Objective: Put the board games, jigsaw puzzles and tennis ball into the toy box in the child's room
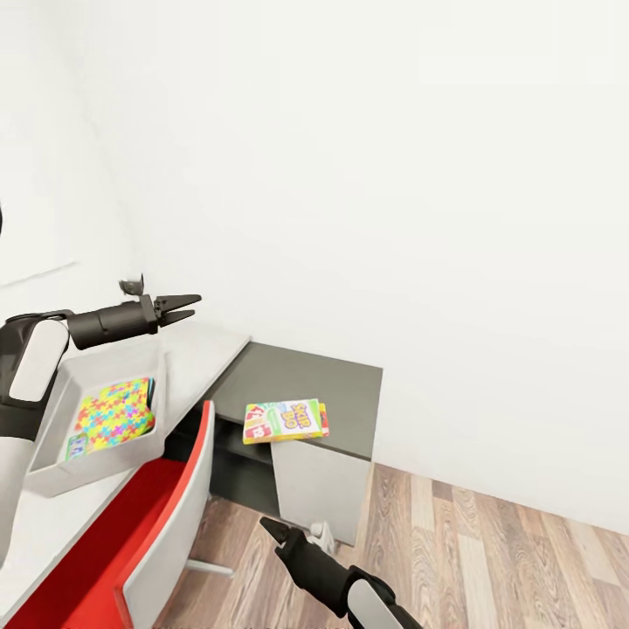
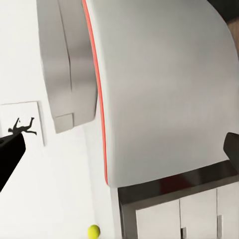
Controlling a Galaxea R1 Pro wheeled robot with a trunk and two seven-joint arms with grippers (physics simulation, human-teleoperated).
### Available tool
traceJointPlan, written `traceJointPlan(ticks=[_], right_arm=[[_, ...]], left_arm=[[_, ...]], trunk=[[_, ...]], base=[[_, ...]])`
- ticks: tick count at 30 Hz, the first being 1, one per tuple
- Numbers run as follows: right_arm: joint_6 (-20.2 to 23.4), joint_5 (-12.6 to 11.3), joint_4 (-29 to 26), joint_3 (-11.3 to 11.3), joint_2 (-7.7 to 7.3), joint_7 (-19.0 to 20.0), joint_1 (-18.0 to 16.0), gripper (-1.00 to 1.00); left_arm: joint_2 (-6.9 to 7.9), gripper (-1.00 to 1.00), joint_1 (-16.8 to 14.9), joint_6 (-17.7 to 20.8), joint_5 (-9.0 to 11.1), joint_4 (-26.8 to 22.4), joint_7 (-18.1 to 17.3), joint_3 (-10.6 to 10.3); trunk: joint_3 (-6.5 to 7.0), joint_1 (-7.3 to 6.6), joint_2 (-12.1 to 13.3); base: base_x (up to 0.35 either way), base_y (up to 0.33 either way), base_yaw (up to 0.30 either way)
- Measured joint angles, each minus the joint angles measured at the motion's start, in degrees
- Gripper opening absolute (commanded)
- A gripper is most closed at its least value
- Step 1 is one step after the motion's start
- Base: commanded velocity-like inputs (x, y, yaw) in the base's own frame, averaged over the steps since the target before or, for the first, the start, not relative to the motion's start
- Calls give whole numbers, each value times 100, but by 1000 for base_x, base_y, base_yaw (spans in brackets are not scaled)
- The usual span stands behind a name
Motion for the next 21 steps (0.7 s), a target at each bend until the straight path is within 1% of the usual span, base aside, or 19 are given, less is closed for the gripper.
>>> traceJointPlan(ticks=[8, 12, 16, 21], right_arm=[[-6, 0, -1, 3, 0, 0, 0, 100], [-7, -1, -3, 4, 0, -1, 0, 100], [-13, -2, -5, 4, 0, -1, 0, 100], [-19, 0, -3, 5, 0, 1, 0, 100]], left_arm=[[-8, 100, 0, 0, -3, -7, 0, -3], [-14, 100, 1, -1, -3, -7, 0, -8], [-16, 100, 1, -1, -2, -7, 0, -7], [-16, 100, 1, -1, -1, -7, 0, -3]], trunk=[[1, 0, 0], [2, 0, 0], [2, 0, 0], [2, 0, 0]], base=[[-13, 6, 9], [-2, -52, 38], [-1, -148, 74], [0, -229, 18]])
